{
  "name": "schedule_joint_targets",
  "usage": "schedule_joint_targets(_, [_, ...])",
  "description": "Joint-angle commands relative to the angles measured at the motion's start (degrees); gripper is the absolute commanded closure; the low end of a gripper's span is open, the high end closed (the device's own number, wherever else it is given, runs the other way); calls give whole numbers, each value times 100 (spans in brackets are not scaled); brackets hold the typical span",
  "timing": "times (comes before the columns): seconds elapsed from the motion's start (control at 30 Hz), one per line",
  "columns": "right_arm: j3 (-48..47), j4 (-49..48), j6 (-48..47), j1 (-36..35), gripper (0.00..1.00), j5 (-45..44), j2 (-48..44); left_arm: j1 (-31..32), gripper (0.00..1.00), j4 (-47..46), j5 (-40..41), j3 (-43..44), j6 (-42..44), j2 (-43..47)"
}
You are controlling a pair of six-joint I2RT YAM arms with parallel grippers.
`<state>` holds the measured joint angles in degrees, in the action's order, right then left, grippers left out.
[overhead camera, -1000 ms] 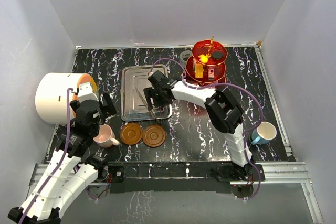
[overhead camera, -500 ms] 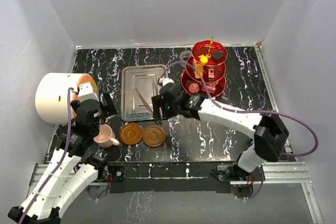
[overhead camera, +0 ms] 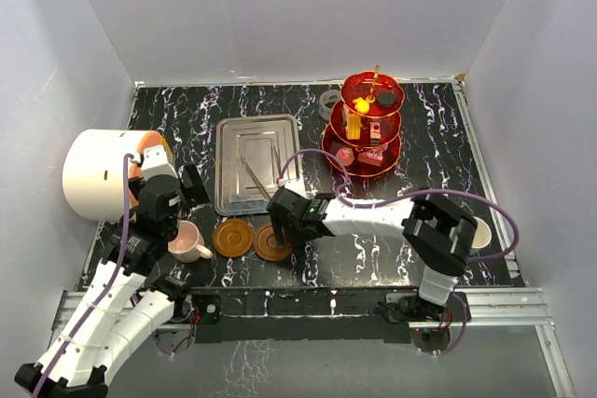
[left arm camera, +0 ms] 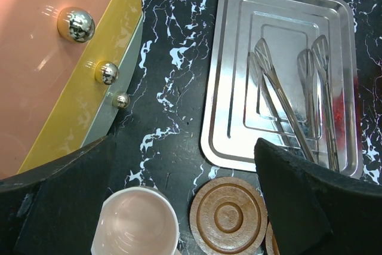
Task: Serve the afternoon tea
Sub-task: Place the clamp on the tray, then move the coaster to the center of the board.
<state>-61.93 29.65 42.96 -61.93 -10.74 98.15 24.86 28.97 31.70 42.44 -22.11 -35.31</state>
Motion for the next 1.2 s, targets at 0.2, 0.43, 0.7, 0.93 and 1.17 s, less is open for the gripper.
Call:
schedule_joint_targets(0.2, [-550,931,423,-232,35,-1456,720,0,1,4,55,32,22,-4])
schedule_joint_targets(0.43, [790,1366,965,508,39,-1845,-473,2,1,7,47,37,31,-29])
schedule_joint_targets(0.7, [1684,1566,841,2042,40,-1965,-2024,1,1,-23,-20,29,49,-37])
schedule_joint_targets(0.93, [1324,1009,-27,2673,41,-947,-2550,1,1,-23,-41,33,58,-64])
schedule_joint_targets(1.17, [566,128,150,953,42,-216,-2517,-3,1,-6,89,52,29,-22])
